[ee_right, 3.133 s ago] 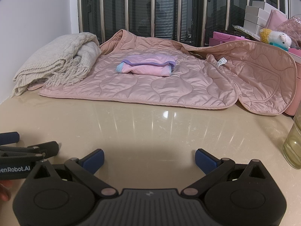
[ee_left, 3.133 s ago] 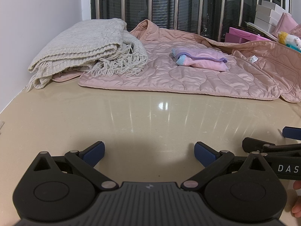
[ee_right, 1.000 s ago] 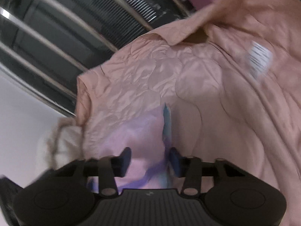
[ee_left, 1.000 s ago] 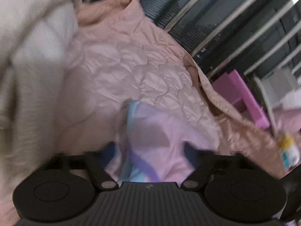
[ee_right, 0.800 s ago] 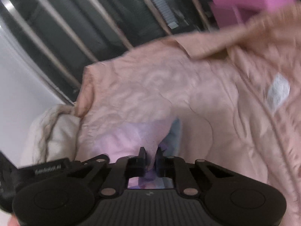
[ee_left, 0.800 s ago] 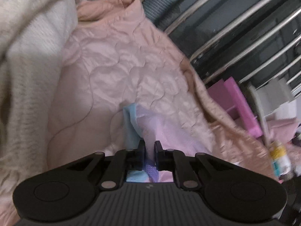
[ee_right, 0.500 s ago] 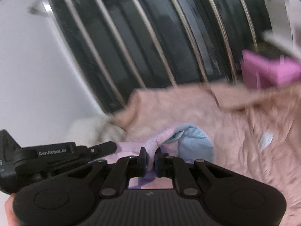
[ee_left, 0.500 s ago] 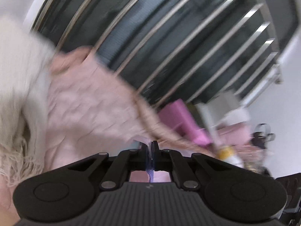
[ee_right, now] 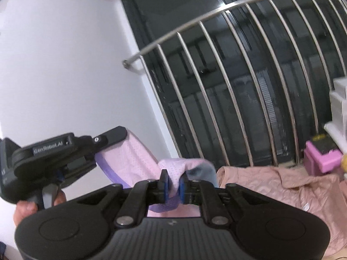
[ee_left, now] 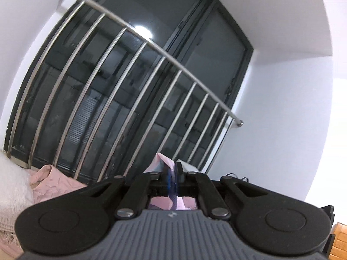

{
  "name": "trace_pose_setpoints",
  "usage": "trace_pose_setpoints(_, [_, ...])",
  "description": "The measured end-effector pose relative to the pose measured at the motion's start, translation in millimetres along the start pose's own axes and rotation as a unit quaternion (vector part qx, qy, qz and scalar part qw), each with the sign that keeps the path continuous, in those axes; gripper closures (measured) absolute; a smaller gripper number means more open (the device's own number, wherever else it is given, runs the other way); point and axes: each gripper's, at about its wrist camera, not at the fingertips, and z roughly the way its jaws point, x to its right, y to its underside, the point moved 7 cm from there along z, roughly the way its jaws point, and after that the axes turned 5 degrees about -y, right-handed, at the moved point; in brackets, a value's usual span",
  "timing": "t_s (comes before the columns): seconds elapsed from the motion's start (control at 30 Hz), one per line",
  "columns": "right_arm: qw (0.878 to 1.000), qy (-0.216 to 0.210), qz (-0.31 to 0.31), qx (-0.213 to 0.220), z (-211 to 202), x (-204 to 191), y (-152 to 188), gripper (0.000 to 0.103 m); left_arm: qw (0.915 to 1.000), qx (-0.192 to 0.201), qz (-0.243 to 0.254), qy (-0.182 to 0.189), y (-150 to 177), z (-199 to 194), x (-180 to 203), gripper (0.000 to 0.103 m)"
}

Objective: Fold clothes

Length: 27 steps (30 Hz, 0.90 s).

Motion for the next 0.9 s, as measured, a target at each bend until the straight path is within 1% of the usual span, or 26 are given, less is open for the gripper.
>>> trace_pose_setpoints(0.1, [1.000, -0.010, 0.007, -0.003, -12.1, -6.4, 3.1, 0.090, 1.0000, 0.002, 0.001, 0.001, -0.6, -11.5, 10.2, 0.100])
trace_pose_setpoints(0.13, [1.000, -0.012, 0.010, -0.005, -15.7, -8.9, 5.0, 0.095, 1.0000, 0.000, 0.000, 0.003, -0.6, -16.6, 13.0, 0.100])
trace_pose_setpoints(0.2, [1.000, -0.008, 0.000, -0.002, -21.4, -15.3, 9.2, 0.098, 1.0000, -0.003, 0.002, 0.004, 1.1, -22.0, 16.5, 0.100])
trace_pose_setpoints(0.3, [0.999, 0.004, -0.032, 0.017, -33.8, -33.6, 14.9, 0.099, 0.9999, -0.006, 0.009, 0.003, 5.7, -27.8, 18.0, 0.100])
trace_pose_setpoints(0.4, [0.998, 0.014, -0.052, 0.035, -37.8, -43.0, 13.6, 0.099, 0.9998, -0.005, 0.016, -0.013, 9.0, -24.3, 11.7, 0.100])
trace_pose_setpoints(0.47, [0.998, 0.027, -0.050, 0.037, -30.2, -38.3, 10.1, 0.099, 0.9991, -0.002, 0.019, -0.038, 11.3, -12.6, -3.1, 0.100])
trace_pose_setpoints(0.5, [0.997, 0.045, -0.051, 0.037, -16.9, -29.0, 9.0, 0.099, 0.9981, 0.000, 0.019, -0.058, 13.0, -3.0, -14.5, 0.100])
trace_pose_setpoints(0.53, [0.996, 0.065, -0.051, 0.037, -2.9, -19.2, 7.8, 0.099, 0.9957, -0.003, 0.016, -0.091, 17.3, 14.6, -33.9, 0.094])
trace_pose_setpoints(0.57, [0.994, 0.084, -0.051, 0.037, 11.1, -9.4, 6.7, 0.098, 0.9925, -0.013, 0.013, -0.120, 24.8, 33.9, -53.8, 0.068])
trace_pose_setpoints(0.6, [0.991, 0.118, -0.045, 0.032, 33.7, 9.4, 8.7, 0.095, 0.9874, -0.027, 0.013, -0.155, 35.3, 54.4, -76.7, 0.046])
trace_pose_setpoints(0.63, [0.987, 0.153, -0.042, 0.021, 61.4, 32.4, 15.8, 0.080, 0.9785, -0.053, 0.016, -0.199, 54.2, 75.5, -106.1, 0.020])
trace_pose_setpoints(0.67, [0.983, 0.178, -0.040, -0.012, 87.3, 56.9, 29.7, 0.066, 0.9693, -0.081, 0.017, -0.232, 75.1, 88.2, -131.5, 0.022])
trace_pose_setpoints(0.7, [0.976, 0.207, -0.025, -0.071, 107.4, 82.7, 53.5, 0.048, 0.9608, -0.117, 0.013, -0.251, 98.6, 93.8, -153.4, 0.023])
trace_pose_setpoints(0.73, [0.963, 0.234, -0.008, -0.131, 126.0, 108.0, 78.1, 0.052, 0.9539, -0.158, 0.005, -0.255, 127.2, 92.8, -174.1, 0.023])
trace_pose_setpoints(0.77, [0.960, 0.232, 0.002, -0.157, 127.4, 119.5, 101.0, 0.052, 0.9523, -0.186, -0.002, -0.241, 152.5, 84.3, -187.5, 0.023])
trace_pose_setpoints(0.8, [0.957, 0.227, 0.011, -0.180, 127.1, 129.6, 123.8, 0.052, 0.9521, -0.205, -0.007, -0.227, 176.2, 70.7, -196.6, 0.023])
trace_pose_setpoints(0.87, [0.961, 0.182, -0.014, -0.209, 111.3, 127.8, 176.5, 0.052, 0.9499, -0.229, 0.003, -0.213, 223.3, 33.7, -203.3, 0.023])
trace_pose_setpoints(0.9, [0.960, 0.168, -0.026, -0.222, 101.1, 122.8, 200.3, 0.052, 0.9486, -0.239, 0.021, -0.206, 244.2, 16.1, -200.7, 0.023])
